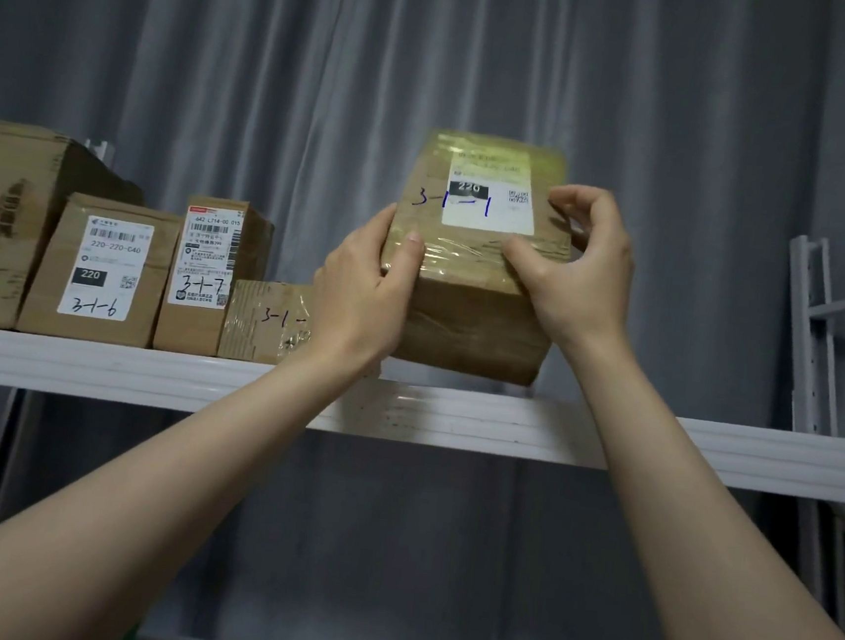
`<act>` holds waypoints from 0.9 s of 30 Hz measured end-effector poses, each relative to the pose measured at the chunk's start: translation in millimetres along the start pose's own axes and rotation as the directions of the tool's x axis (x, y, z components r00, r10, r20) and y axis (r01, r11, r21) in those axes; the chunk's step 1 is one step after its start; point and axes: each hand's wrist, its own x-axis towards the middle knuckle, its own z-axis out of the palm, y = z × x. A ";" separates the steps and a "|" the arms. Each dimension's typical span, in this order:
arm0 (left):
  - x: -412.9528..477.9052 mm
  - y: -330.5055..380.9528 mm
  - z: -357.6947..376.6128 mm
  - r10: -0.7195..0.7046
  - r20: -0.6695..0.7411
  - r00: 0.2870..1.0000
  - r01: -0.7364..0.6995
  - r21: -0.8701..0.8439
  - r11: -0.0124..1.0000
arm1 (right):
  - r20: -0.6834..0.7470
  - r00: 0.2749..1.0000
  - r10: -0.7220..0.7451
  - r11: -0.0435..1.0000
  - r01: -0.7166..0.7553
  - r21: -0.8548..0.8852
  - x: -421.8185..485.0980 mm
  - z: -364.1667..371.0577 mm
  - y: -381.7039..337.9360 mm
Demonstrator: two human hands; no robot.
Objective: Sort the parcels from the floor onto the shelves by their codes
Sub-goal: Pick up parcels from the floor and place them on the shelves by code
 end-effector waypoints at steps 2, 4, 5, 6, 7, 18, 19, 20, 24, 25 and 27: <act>-0.7 -4.7 5.6 0.028 -0.014 1.000 -0.028 0.004 1.000 | -0.008 0.999 -0.034 0.999 0.034 0.019 -1.4 2.0 7.0; -7.4 -16.8 8.8 0.052 0.026 0.998 -0.052 -0.021 0.998 | 0.007 0.998 -0.057 0.998 0.057 0.033 -9.7 3.9 18.2; -12.2 -25.8 9.2 0.054 0.073 0.996 -0.052 -0.030 0.998 | 0.018 0.997 -0.070 0.997 0.070 0.026 -15.4 4.4 24.9; -16.8 -35.4 9.0 0.043 0.135 0.990 -0.040 -0.024 0.999 | 0.035 0.997 -0.073 0.997 0.073 0.012 -20.6 5.1 32.5; -20.8 -44.5 8.5 0.021 0.204 0.979 -0.020 -0.006 1.000 | 0.055 0.997 -0.052 0.999 0.052 0.002 -25.2 5.4 38.3; -13.6 -67.3 14.9 -0.177 0.415 0.893 0.070 0.260 0.963 | 0.150 0.973 0.177 0.957 -0.134 -0.257 -21.5 10.9 57.5; -12.1 -67.4 14.1 -0.216 0.397 0.892 0.107 0.279 0.954 | 0.164 0.964 0.209 0.946 -0.157 -0.283 -21.5 11.6 59.0; -10.7 -66.5 13.4 -0.260 0.388 0.884 0.139 0.314 0.939 | 0.168 0.953 0.252 0.931 -0.191 -0.310 -21.2 12.4 61.0; -5.8 -65.3 13.1 -0.353 0.419 0.837 0.178 0.402 0.898 | 0.159 0.885 0.438 0.841 -0.341 -0.420 -18.6 13.4 68.4; -4.6 -66.3 13.6 -0.373 0.417 0.829 0.193 0.412 0.890 | 0.169 0.872 0.458 0.827 -0.349 -0.440 -18.4 13.3 69.0; -3.1 -68.1 14.6 -0.416 0.402 0.815 0.230 0.434 0.871 | 0.203 0.861 0.466 0.819 -0.332 -0.468 -19.3 13.3 69.3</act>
